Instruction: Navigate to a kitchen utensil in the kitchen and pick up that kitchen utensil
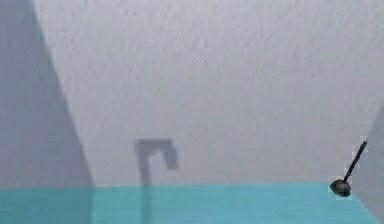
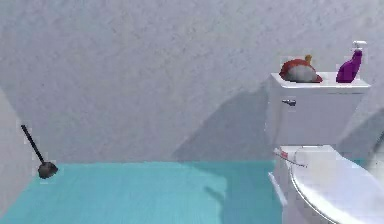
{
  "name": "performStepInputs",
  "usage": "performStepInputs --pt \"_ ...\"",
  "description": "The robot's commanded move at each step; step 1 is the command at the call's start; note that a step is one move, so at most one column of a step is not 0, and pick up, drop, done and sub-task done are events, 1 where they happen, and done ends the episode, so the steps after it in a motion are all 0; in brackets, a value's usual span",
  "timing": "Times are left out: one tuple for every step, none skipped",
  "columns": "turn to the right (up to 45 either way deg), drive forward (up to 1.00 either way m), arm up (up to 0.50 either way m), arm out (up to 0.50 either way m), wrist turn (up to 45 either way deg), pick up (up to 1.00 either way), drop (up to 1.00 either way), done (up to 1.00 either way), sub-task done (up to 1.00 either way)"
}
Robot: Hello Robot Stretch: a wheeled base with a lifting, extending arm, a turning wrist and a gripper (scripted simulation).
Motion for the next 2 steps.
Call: performStepInputs --pt "-45.0 0.0 0.0 0.0 0.0 0.0 0.0 0.0 0.0" --pt "-39.0 0.0 0.0 0.0 0.0 0.0 0.0 0.0 0.0"
